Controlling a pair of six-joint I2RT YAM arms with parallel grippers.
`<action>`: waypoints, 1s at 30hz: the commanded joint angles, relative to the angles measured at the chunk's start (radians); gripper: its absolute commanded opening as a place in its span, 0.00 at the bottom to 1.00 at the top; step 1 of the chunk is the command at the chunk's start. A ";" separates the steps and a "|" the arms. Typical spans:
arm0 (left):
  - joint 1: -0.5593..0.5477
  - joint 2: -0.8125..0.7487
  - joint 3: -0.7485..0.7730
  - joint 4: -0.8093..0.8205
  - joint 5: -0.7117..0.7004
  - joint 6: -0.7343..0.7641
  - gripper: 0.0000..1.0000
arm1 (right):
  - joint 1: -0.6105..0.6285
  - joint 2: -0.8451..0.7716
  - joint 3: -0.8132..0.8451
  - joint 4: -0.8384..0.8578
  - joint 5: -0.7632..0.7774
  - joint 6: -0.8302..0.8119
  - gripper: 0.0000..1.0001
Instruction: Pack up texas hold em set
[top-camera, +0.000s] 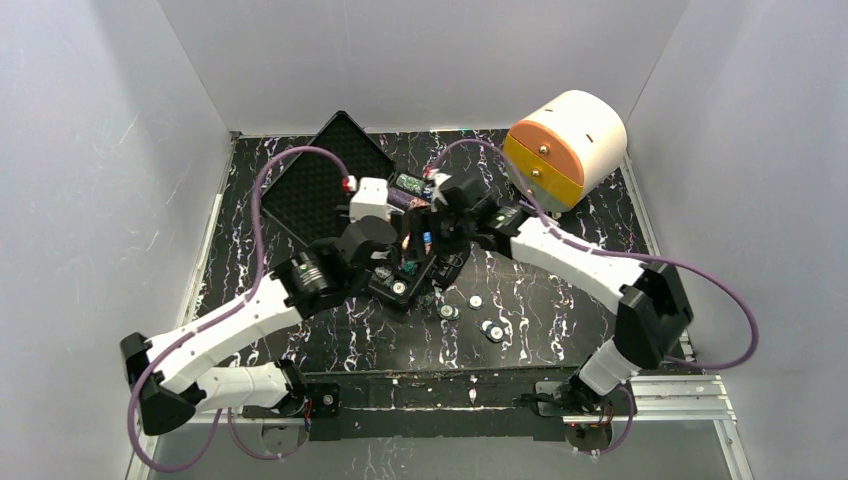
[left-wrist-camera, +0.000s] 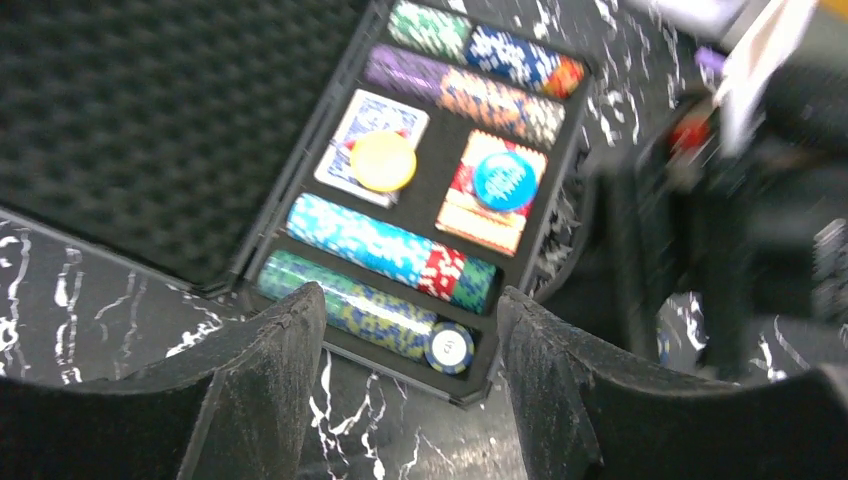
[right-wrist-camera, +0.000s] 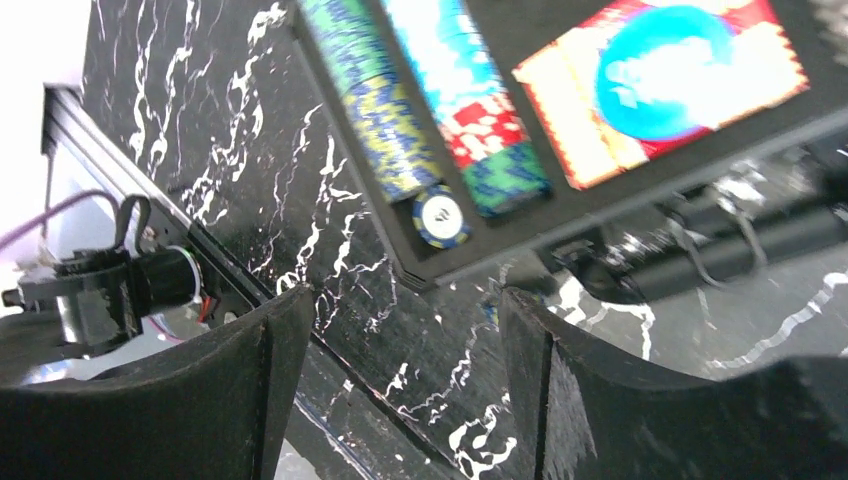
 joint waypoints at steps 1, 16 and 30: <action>-0.003 -0.109 0.008 -0.006 -0.224 -0.053 0.63 | 0.110 0.108 0.137 -0.060 0.031 -0.121 0.78; -0.002 -0.180 0.029 0.000 -0.309 -0.037 0.72 | 0.249 0.338 0.268 -0.139 0.074 -0.308 0.89; -0.003 -0.170 0.012 -0.001 -0.328 -0.034 0.74 | 0.334 0.428 0.226 -0.042 0.443 -0.285 0.91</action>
